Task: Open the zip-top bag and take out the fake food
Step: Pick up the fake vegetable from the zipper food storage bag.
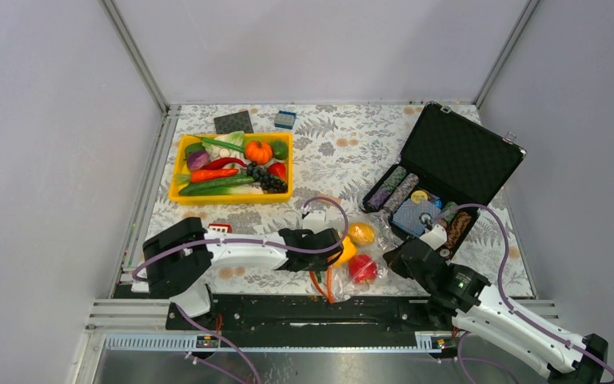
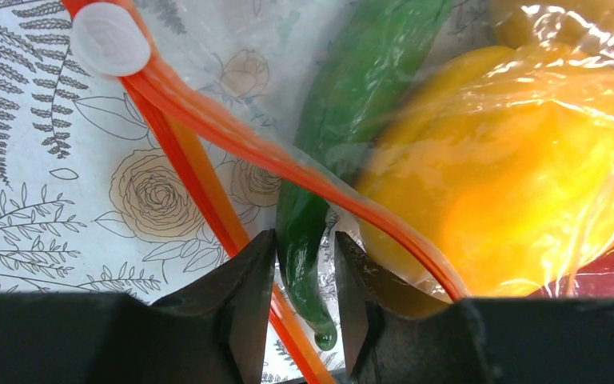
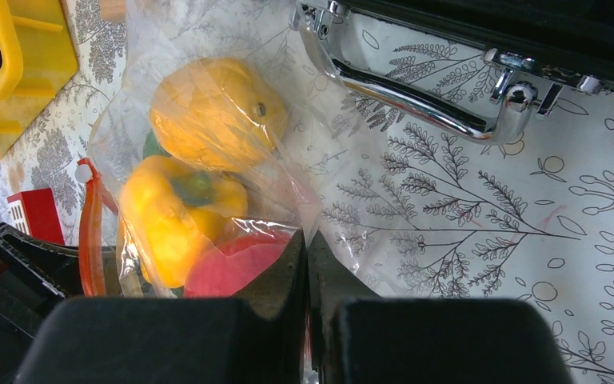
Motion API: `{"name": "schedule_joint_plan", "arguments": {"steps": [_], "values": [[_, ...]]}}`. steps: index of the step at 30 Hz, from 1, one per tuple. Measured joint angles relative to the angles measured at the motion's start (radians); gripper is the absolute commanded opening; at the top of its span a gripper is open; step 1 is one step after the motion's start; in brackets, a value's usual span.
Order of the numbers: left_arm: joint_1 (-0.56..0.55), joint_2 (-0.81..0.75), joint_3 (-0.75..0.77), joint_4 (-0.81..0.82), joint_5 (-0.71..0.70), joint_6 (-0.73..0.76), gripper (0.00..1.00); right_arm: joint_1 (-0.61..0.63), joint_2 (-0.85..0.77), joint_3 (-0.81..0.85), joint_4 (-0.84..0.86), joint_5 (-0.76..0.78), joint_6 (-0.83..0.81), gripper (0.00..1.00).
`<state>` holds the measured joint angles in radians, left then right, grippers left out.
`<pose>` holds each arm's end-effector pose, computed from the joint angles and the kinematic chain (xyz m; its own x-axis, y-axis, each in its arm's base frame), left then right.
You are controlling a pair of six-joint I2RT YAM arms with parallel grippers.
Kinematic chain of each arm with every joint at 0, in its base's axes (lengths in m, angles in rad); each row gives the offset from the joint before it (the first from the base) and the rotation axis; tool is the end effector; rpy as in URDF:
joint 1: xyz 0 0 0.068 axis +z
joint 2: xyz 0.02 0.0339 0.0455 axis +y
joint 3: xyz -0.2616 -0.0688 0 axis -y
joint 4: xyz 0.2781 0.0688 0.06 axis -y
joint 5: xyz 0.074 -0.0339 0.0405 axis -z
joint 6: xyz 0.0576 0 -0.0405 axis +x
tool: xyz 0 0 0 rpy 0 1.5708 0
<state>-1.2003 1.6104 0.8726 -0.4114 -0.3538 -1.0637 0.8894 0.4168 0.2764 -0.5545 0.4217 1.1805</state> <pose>0.1377 -0.2993 0.1154 -0.8799 0.0006 -0.4751 0.1109 0.9726 -0.2042 0.1202 0.1108 0.1589 -0.6257 0.5681 -0.5346 0.1787 0.7715 0.6106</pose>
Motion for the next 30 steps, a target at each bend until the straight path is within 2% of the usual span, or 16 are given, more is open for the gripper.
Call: {"name": "schedule_joint_plan", "arguments": {"steps": [8, 17, 30], "values": [[-0.024, 0.041, 0.042, -0.031, -0.033, 0.002, 0.19, 0.000, -0.006, -0.010, 0.007, -0.006, 0.005, 0.00], [-0.026, 0.035, 0.048, -0.065, -0.037, 0.010, 0.17, 0.000, -0.013, -0.015, 0.008, -0.014, 0.007, 0.00], [-0.019, -0.015, 0.132, -0.180, -0.006, 0.171, 0.16, 0.000, -0.025, -0.027, 0.009, -0.014, 0.007, 0.00]]}}
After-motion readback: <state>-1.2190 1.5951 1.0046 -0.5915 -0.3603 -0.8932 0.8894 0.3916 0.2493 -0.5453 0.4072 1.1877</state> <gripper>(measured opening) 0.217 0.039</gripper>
